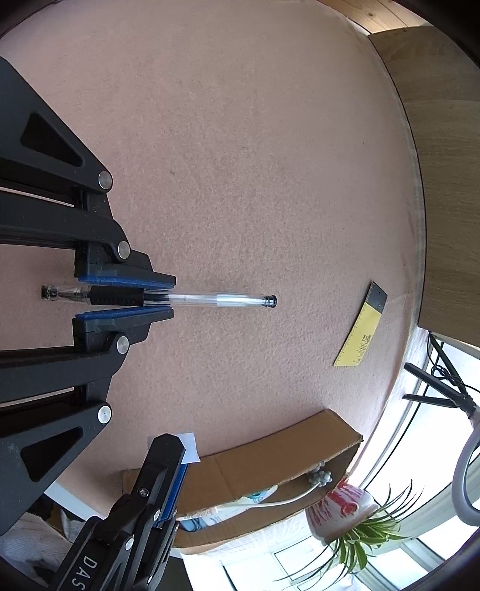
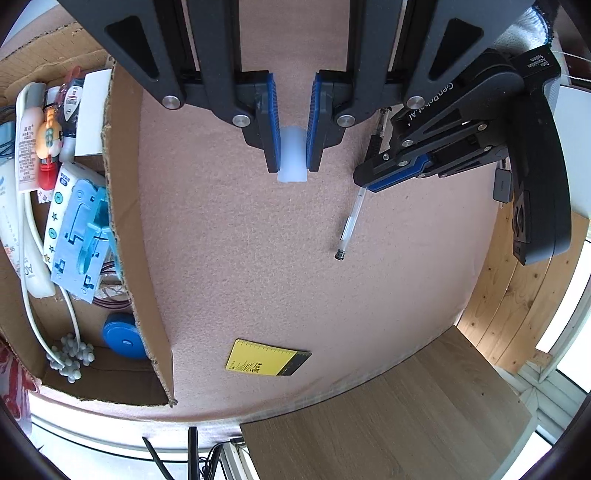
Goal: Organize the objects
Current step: 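Grasp the black-and-clear pen with the left gripper, then carry the pen and eraser into the box and open both grippers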
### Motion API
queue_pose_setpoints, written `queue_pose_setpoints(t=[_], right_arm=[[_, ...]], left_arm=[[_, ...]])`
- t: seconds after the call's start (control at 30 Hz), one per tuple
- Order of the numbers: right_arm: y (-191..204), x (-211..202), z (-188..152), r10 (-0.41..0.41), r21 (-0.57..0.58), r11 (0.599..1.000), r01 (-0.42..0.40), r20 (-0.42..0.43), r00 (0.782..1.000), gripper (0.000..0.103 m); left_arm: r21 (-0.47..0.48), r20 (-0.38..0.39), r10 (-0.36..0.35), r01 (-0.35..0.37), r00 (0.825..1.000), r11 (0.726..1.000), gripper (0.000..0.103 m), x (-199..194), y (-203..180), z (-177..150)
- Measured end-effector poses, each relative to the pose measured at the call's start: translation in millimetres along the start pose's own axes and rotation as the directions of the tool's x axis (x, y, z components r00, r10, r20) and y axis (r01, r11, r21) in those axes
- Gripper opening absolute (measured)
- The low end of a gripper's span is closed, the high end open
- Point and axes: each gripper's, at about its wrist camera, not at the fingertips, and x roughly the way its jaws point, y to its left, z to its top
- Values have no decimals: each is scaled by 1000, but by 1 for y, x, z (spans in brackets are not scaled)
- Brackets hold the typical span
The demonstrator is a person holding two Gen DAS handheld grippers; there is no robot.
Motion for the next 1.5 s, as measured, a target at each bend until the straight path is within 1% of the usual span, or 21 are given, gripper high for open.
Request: queue_pose_setpoints(t=[0.07, 0.27, 0.4, 0.53, 0.6, 0.77, 0.93, 1.13, 1.33, 1.37, 1.4, 1.43, 1.47, 1.5], right_arm=[[-2, -10, 0, 2, 0, 1000, -2, 19, 1000, 12], [-15, -47, -3, 0, 5, 1000, -1, 89, 996, 12], [-27, -68, -5, -33, 13, 999, 31, 130, 991, 12], [-46, -86, -7, -65, 37, 997, 60, 156, 986, 12], [-58, -94, -8, -87, 53, 995, 79, 168, 982, 12], [-90, -107, -10, -121, 100, 990, 104, 182, 976, 12], [-116, -113, -14, -141, 133, 984, 118, 179, 974, 12], [-134, -112, -14, -146, 137, 983, 124, 168, 975, 13], [-142, -109, -11, -144, 129, 984, 124, 161, 976, 14], [-143, -110, -10, -137, 125, 985, 117, 167, 976, 17], [-142, -110, -9, -133, 118, 987, 113, 174, 976, 18], [-141, -110, -9, -135, 110, 987, 116, 179, 975, 23], [-141, -111, -8, -138, 107, 987, 120, 181, 974, 33], [-141, -111, -8, -141, 110, 986, 122, 186, 972, 38]], left_arm=[[-8, 19, -11, 11, 1000, 1000, 10, -9, -3, 2], [35, 78, -49, 46, 996, 998, 10, -35, -32, 17], [83, 106, -92, 84, 990, 993, 10, -47, -65, 30], [126, 121, -138, 122, 983, 984, 10, -55, -103, 40], [148, 117, -162, 144, 980, 978, 10, -52, -123, 46], [189, 105, -188, 166, 977, 968, 10, -37, -164, 57], [214, 90, -184, 162, 979, 963, 10, -16, -195, 65], [217, 79, -174, 154, 982, 964, 10, 4, -215, 70], [212, 93, -155, 133, 983, 968, 11, 8, -217, 74], [213, 93, -155, 133, 983, 968, 19, 8, -216, 75], [213, 92, -151, 129, 984, 969, 26, 8, -215, 75], [212, 100, -146, 123, 984, 970, 45, 6, -215, 75], [213, 113, -142, 116, 983, 970, 57, 4, -214, 75], [216, 123, -137, 108, 983, 970, 60, 2, -213, 75]])
